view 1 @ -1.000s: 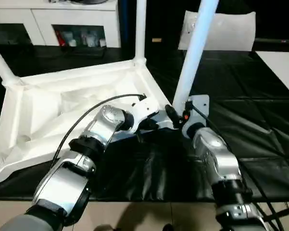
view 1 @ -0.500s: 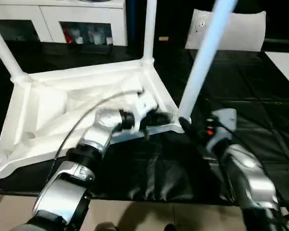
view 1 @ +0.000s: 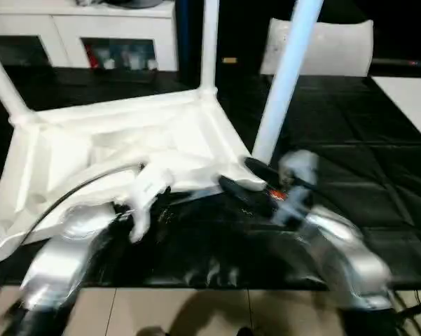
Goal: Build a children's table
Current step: Rotate table base
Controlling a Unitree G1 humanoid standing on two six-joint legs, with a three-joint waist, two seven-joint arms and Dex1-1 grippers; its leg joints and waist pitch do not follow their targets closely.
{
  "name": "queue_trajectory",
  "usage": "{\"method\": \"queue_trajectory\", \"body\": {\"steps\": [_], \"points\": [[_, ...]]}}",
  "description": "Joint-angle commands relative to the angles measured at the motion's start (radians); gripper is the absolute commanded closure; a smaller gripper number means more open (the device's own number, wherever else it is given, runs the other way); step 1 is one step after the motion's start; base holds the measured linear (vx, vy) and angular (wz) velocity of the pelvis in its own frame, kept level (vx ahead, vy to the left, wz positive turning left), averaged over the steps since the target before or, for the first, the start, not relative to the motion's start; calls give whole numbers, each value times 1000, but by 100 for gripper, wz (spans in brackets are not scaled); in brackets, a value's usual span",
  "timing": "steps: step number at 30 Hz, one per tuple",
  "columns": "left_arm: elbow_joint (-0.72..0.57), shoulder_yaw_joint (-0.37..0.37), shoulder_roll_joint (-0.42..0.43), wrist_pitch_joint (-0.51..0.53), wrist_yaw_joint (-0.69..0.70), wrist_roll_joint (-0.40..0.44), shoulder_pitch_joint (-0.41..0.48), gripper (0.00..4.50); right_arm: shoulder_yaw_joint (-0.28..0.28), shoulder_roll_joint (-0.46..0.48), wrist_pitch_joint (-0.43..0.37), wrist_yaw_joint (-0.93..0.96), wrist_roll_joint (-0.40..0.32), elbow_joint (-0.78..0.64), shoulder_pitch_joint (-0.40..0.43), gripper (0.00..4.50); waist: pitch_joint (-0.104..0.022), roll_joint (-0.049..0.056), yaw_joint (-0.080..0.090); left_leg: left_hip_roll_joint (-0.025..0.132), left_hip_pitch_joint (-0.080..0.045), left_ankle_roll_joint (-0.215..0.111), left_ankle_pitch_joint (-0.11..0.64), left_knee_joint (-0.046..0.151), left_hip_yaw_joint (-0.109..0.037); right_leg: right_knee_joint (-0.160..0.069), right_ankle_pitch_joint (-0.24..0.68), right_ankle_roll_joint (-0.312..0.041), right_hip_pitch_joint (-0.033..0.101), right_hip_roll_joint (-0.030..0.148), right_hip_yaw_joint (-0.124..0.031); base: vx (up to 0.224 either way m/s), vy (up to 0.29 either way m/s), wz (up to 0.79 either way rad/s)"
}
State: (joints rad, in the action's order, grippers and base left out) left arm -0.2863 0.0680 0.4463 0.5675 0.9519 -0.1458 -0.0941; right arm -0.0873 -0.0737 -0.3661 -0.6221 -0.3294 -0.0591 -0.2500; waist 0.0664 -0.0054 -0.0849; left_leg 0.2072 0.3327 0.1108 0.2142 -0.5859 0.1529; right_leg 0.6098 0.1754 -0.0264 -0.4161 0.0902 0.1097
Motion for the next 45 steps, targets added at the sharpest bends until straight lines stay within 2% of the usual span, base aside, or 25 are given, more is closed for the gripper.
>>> {"method": "queue_trajectory", "body": {"steps": [1,2,3,4,5,6,8,9,11,14,15,18,20,23,27,30,31,32,33,36,40,41,42,43,45], "points": [[-82,-14,-7,87,-44,3,43,192,-27,21,15,78,85,85,-42,0,-54,17,6,20,15,-11,219,83,4,-88,398,-128,55,49,-59,0,0,0],[-82,-14,-7,87,-44,3,43,184,-27,21,15,78,85,85,-42,0,-54,16,7,19,10,-4,228,81,6,-91,399,-127,51,46,-59,0,0,0],[-95,-30,-27,119,-85,24,72,180,-37,40,20,127,125,148,-77,0,-54,20,3,17,3,-3,238,80,9,-94,401,-121,46,44,-61,0,0,0],[-99,-41,-42,134,-115,47,91,180,-47,51,38,144,148,192,-102,0,-54,18,6,17,5,2,239,80,8,-93,390,-125,47,44,-61,0,0,0],[-116,-48,-49,163,-153,61,113,173,-59,59,55,160,164,232,-126,0,-55,17,8,15,14,4,233,83,5,-90,377,-123,58,44,-60,0,0,0],[-138,-56,-53,198,-197,76,136,161,-51,79,61,207,171,287,-162,0,-57,21,9,15,14,4,226,81,4,-89,348,-123,57,43,-61,0,0,0],[-165,-64,-54,235,-237,79,159,148,-38,98,71,250,173,344,-200,0,-61,20,12,14,14,5,207,79,4,-80,300,-136,60,42,-62,0,0,0],[-196,-80,-61,272,-277,76,186,148,-20,120,101,296,179,436,-257,0,-63,23,13,13,15,4,196,77,4,-74,267,-149,60,41,-63,0,0,0],[-220,-90,-60,297,-303,87,218,148,0,137,147,342,193,535,-315,0,-64,22,21,14,16,6,199,76,4,-70,249,-167,61,41,-62,0,0,0],[-241,-99,-64,320,-327,106,251,148,37,148,179,414,200,641,-371,0,-61,22,27,11,16,-2,200,74,6,-71,239,-165,60,37,-62,0,0,0],[-252,-114,-79,329,-354,121,268,148,62,148,215,488,214,722,-410,0,-63,23,29,11,15,-4,193,72,7,-69,225,-165,59,36,-62,0,0,0],[-253,-124,-85,324,-395,137,275,148,90,133,263,608,237,817,-454,0,-61,23,26,9,9,2,210,70,9,-71,243,-163,55,34,-62,0,0,0],[-242,-130,-89,321,-424,140,272,148,115,117,283,692,243,869,-477,0,-61,22,20,7,5,4,241,70,9,-74,273,-144,51,32,-62,0,0,0],[-219,-141,-96,303,-473,147,259,148,152,87,336,791,255,964,-521,0,-65,24,9,6,1,12,236,66,11,-68,226,-150,47,29,-64,0,0,0],[-187,-150,-112,274,-513,169,232,148,216,6,382,853,228,1050,-568,0,-68,19,6,3,7,0,227,63,12,-64,211,-145,52,29,-63,0,0,0],[-178,-142,-123,268,-526,170,222,148,228,-29,406,860,232,1088,-584,0,-71,19,-2,3,7,-6,201,58,14,-59,168,-156,50,27,-64,0,0,0],[-174,-139,-125,265,-529,172,220,148,230,-38,407,862,233,1090,-584,0,-74,17,-4,2,15,-13,164,55,14,-51,129,-161,56,27,-63,0,0,0],[-167,-130,-125,252,-533,177,218,148,234,-55,411,861,233,1090,-583,0,-75,17,-4,2,17,-16,154,54,14,-50,123,-160,58,27,-62,0,0,0],[-157,-118,-130,233,-548,177,214,148,240,-83,430,863,236,1109,-587,0,-77,11,-4,1,22,-24,138,52,14,-52,124,-154,60,27,-60,0,0,0],[-150,-112,-140,209,-562,174,209,148,243,-107,449,852,242,1121,-584,0,-76,11,-5,0,26,-29,127,49,15,-52,132,-155,62,29,-60,0,0,0],[-152,-117,-180,140,-576,151,213,148,222,-130,485,749,254,1104,-554,0,-74,6,4,0,32,-41,153,47,15,-61,196,-143,64,31,-58,0,0,0],[-162,-120,-196,116,-571,132,224,148,226,-122,492,657,222,1071,-532,0,-75,6,5,0,32,-42,151,47,15,-61,199,-143,63,31,-58,0,0,0],[-180,-130,-223,68,-556,93,249,148,221,-107,471,468,153,989,-485,0,-73,5,6,0,35,-61,168,46,16,-65,205,-141,66,31,-59,0,0,0],[-187,-134,-234,48,-549,76,259,148,214,-103,456,393,127,950,-463,0,-72,6,5,3,35,-71,177,47,16,-67,211,-138,67,32,-60,0,0,0],[-200,-161,-262,-7,-565,56,298,148,161,-106,414,267,81,789,-368,0,-75,2,8,9,38,-85,150,48,12,-64,185,-151,66,30,-59,0,0,0]]}}
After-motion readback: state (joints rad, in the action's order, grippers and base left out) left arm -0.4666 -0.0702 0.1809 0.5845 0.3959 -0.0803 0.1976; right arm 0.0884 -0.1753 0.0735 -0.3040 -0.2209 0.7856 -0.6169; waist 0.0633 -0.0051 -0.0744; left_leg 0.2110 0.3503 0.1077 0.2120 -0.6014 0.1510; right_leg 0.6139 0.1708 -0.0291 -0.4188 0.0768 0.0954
